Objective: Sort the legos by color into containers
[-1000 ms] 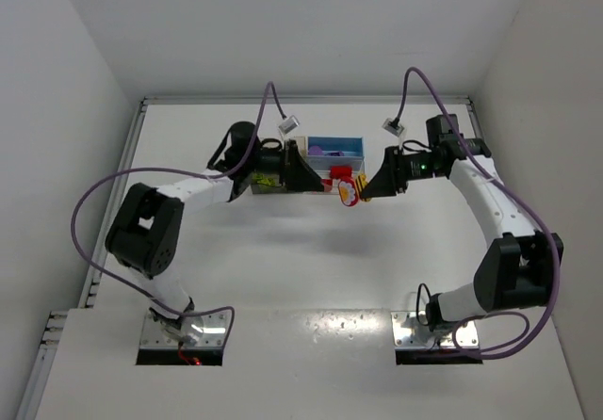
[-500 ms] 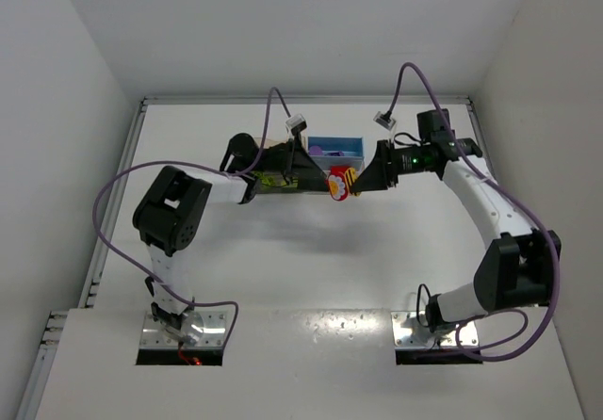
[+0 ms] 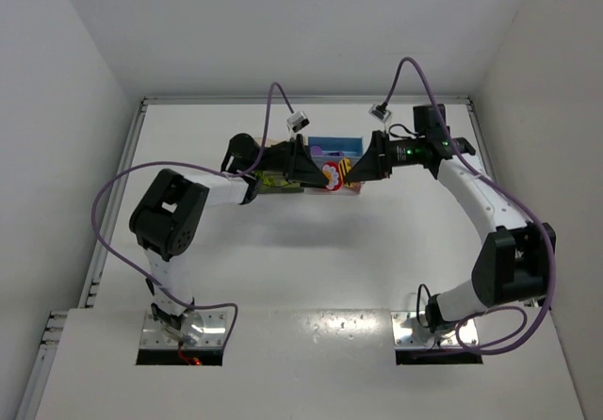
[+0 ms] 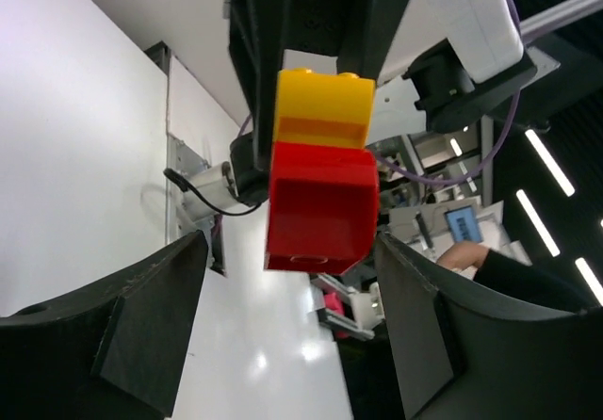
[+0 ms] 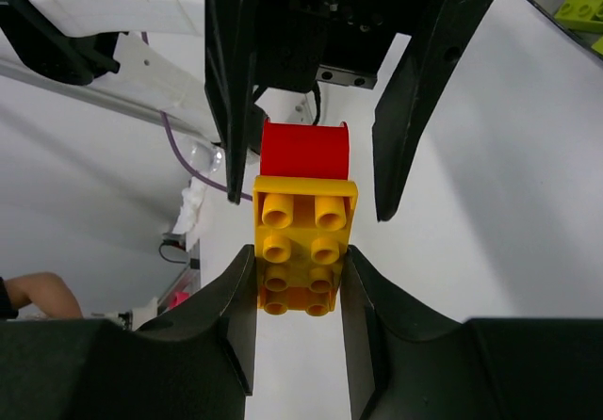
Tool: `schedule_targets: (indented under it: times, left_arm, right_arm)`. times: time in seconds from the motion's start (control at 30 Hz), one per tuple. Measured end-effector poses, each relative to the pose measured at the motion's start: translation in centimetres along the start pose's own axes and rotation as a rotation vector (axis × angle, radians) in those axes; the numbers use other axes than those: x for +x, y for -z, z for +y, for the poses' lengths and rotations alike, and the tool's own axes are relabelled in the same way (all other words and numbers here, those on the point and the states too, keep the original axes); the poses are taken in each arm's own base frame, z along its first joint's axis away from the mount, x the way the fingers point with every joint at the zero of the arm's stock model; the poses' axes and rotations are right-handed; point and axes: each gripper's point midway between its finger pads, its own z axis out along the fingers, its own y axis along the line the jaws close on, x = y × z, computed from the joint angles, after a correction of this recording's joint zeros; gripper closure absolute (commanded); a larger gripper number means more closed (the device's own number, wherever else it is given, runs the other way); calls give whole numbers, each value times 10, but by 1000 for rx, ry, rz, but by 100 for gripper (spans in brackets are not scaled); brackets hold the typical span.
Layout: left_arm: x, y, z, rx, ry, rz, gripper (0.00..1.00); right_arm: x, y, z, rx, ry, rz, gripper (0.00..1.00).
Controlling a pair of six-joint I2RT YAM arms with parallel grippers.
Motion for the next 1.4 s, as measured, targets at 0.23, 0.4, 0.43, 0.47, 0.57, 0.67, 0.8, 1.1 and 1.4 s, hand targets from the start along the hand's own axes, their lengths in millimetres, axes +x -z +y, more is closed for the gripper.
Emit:
schedule_targets:
  times: [0.23,0.4,0.43,0.47,0.57,0.67,0.8,1.1,1.4]
  left_arm:
    - [-4,-4,-18,19,-195,-13,70]
    - [-8,-1,-20,-17,-277,-33,93]
    - [-9,0,-19,-32,-293,-44,93]
    - [-10,0,-18,-46,-309,-50,93]
    - [-11,7,-14,-113,-397,-67,93]
    - [-19,20,-3,-229,-522,-88,93]
    - [-35,27,29,-460,-653,-95,93]
    - [-82,34,114,-956,-740,-66,89]
    - [-82,65,190,-1221,-664,-1,74]
  right_arm:
    - [4,-9,5,-37,-35,21,100]
    - [-2,-7,7,-52,19,5,100]
    - [-3,-6,6,-50,27,0,100]
    - [-5,-5,5,-48,35,-6,100]
    - [-14,9,-4,-14,18,-51,100]
    - [-28,41,-20,64,-14,-143,100]
    - [-38,76,-27,152,-11,-243,100]
    - [-37,112,-20,308,44,-341,100]
    - [-29,125,-22,391,47,-369,100]
